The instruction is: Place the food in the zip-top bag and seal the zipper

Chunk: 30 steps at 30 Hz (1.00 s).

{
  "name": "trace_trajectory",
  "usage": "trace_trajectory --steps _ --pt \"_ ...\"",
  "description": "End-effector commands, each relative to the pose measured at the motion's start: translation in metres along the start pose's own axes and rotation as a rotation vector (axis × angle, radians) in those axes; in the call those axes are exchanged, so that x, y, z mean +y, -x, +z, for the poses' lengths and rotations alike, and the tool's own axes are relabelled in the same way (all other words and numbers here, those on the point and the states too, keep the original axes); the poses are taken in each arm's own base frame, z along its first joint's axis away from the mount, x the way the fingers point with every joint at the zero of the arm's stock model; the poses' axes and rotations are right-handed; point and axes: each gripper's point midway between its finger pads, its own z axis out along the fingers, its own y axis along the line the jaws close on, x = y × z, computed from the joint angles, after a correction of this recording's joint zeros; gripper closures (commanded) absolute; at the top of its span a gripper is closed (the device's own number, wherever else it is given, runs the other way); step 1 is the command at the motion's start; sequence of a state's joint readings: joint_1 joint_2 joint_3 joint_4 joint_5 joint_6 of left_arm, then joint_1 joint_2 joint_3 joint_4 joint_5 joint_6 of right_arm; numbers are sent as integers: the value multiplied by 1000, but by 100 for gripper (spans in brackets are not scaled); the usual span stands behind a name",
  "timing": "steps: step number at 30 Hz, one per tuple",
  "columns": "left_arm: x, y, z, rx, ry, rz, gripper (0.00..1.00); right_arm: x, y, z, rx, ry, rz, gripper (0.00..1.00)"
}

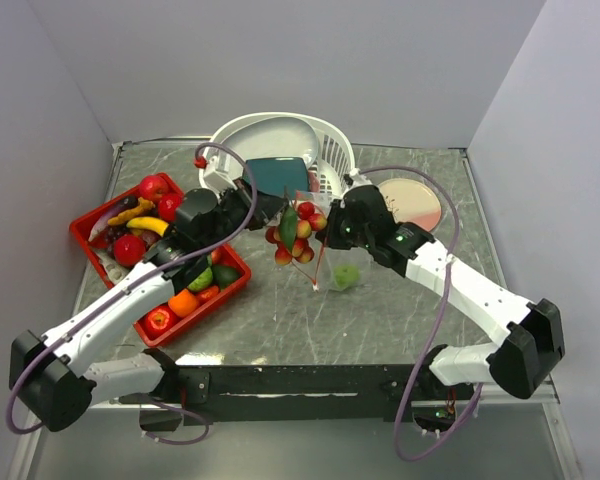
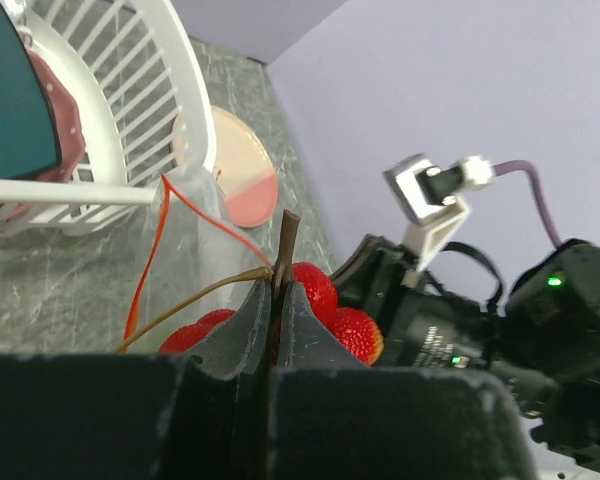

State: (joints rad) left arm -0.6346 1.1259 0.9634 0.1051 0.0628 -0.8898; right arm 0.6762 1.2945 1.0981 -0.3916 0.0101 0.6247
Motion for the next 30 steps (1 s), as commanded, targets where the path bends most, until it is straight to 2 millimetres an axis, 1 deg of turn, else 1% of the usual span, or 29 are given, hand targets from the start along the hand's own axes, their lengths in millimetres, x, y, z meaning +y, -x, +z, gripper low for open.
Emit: trace_trajectory --steps 1,2,3,4,5,6,7,8,10,12,13,14,16,19,22,24,25,26,27,28,29,30 --pt "-12 6 10 -43 -27 -9 99 14 21 -23 -57 75 29 100" --pt "-15 5 13 -36 -13 0 99 12 23 -26 -65 74 33 100" --pt "-2 -9 16 21 45 7 99 12 24 -27 -68 75 33 100" --pt "6 -9 19 14 92 23 99 13 25 -29 -74 78 34 100" --pt "3 -4 21 -5 112 33 99 11 26 -31 -79 74 33 100" --pt "12 -11 24 17 158 44 99 11 25 -32 -79 71 33 100" --pt "22 -17 23 45 212 56 99 10 26 -33 -82 67 32 100" --pt "24 -15 25 35 248 68 99 8 27 -35 -90 57 31 100" --pt "31 -18 23 49 296 80 99 7 28 -36 -93 50 31 100" --pt "34 -14 24 42 335 92 99 5 27 -37 -88 42 24 100" --pt "38 -13 24 46 360 105 99 3 29 -38 -100 28 19 100" --pt "39 -14 23 65 396 123 99 -1 28 -38 -97 14 18 100" --pt "45 -7 21 51 459 172 99 -7 30 -40 -112 -16 12 100" --pt "50 -5 21 64 528 228 99 -9 31 -44 -126 -23 5 100" --pt "49 -5 22 68 561 268 99 -3 31 -46 -121 -4 -5 100" --pt "41 -7 24 75 557 291 99 3 26 -44 -106 5 -20 100" --pt "34 -10 24 78 550 301 99 6 25 -42 -102 4 -23 100" --pt "23 -7 26 65 535 305 99 10 21 -41 -93 9 -33 100" --pt "18 -8 26 68 536 318 99 11 18 -39 -86 9 -36 100" --pt "8 -12 25 68 521 330 99 14 16 -35 -76 15 -34 100" --pt "-3 -9 27 60 503 329 99 17 14 -34 -65 27 -35 100" --pt "-9 -9 27 59 492 329 99 18 12 -33 -58 35 -35 100"
